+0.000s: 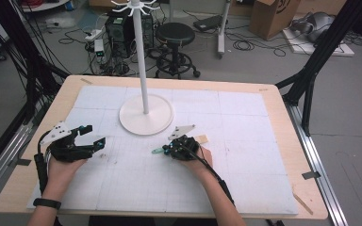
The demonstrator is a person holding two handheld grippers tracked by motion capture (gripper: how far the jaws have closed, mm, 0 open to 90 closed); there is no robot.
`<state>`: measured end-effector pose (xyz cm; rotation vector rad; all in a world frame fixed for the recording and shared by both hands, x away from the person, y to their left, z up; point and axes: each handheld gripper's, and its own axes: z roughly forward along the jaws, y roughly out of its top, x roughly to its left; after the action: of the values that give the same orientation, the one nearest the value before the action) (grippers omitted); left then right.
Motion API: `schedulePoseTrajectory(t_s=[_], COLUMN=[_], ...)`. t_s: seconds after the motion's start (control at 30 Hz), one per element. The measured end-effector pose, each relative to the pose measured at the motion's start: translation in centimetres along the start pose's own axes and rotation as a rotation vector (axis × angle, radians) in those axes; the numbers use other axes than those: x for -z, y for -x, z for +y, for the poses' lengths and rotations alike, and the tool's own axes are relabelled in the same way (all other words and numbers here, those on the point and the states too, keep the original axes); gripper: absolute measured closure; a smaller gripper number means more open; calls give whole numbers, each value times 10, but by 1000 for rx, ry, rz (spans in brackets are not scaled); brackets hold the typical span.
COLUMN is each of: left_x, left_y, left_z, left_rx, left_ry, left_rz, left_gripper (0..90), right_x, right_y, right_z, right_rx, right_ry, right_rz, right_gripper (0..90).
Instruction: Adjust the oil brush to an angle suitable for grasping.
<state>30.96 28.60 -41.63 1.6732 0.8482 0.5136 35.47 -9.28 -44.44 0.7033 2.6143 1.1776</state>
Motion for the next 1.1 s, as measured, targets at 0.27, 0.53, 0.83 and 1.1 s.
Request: schedulePoseTrajectory(t_s=[0.27, 0.53, 0.83, 1.1], left_x=[-1, 0, 0, -1], left_y=[0, -1, 1, 0], left_z=[0, -1, -1, -2], left_rx=[0, -10, -19, -23], left_ry=[-4, -12, -25, -31], left_rz=[-4, -3, -2, 0], left_gripper=[209, 208, 206, 200], right_x=[-9, -1, 58, 106], right_y=[10, 18, 34, 47], right_z=[8, 8, -9, -45], right_rx=[-28, -47, -65, -87], right_ry=[5, 38, 150, 227], right_rz=[-38, -16, 9, -32], right_gripper=[900, 884, 700, 520])
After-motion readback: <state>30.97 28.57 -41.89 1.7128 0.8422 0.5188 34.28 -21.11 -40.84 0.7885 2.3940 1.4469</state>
